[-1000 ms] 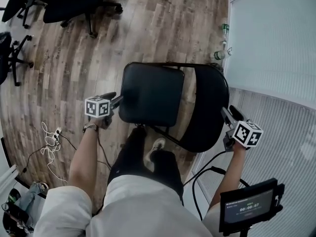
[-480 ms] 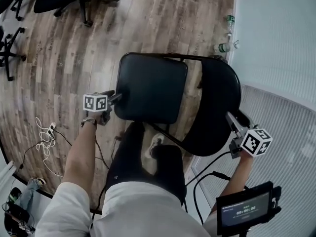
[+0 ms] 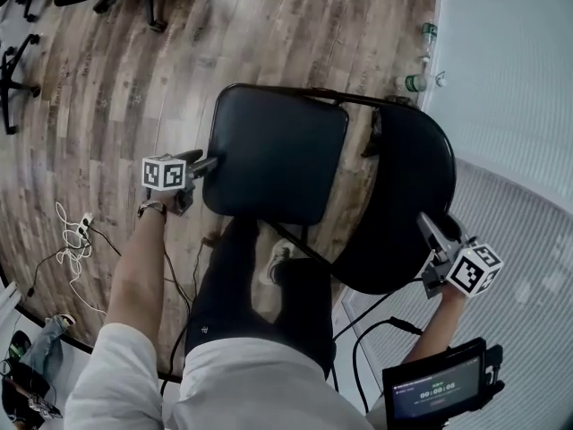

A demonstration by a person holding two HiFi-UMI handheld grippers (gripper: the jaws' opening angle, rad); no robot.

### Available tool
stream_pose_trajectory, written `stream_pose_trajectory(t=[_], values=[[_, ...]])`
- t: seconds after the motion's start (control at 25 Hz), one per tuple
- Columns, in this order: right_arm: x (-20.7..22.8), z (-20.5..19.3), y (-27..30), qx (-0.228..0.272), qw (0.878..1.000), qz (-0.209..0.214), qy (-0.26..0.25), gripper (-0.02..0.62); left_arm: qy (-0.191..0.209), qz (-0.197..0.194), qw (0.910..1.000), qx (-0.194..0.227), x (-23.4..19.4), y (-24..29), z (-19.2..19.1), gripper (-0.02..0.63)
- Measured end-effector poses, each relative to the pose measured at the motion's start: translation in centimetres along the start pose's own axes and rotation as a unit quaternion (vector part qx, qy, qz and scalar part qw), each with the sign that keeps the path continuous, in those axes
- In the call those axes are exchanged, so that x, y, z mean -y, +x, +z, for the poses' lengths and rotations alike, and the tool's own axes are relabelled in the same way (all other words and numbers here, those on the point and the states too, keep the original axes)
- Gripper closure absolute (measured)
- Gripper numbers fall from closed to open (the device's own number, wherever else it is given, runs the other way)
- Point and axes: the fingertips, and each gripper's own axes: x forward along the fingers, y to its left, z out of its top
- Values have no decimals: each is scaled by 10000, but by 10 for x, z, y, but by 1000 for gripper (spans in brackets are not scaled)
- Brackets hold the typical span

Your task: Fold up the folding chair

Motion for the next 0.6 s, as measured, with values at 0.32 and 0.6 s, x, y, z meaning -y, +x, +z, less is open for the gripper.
stream_pose_trajectory(t=[0.32,0.6], values=[[-9,4,3,40,9960,728,522,438,-408,-495,9976,244,-17,20,11,311],[-15,1,0,-27,9958,855,318,458,-444,-1018,9938,-7,-14,33,-3,308]])
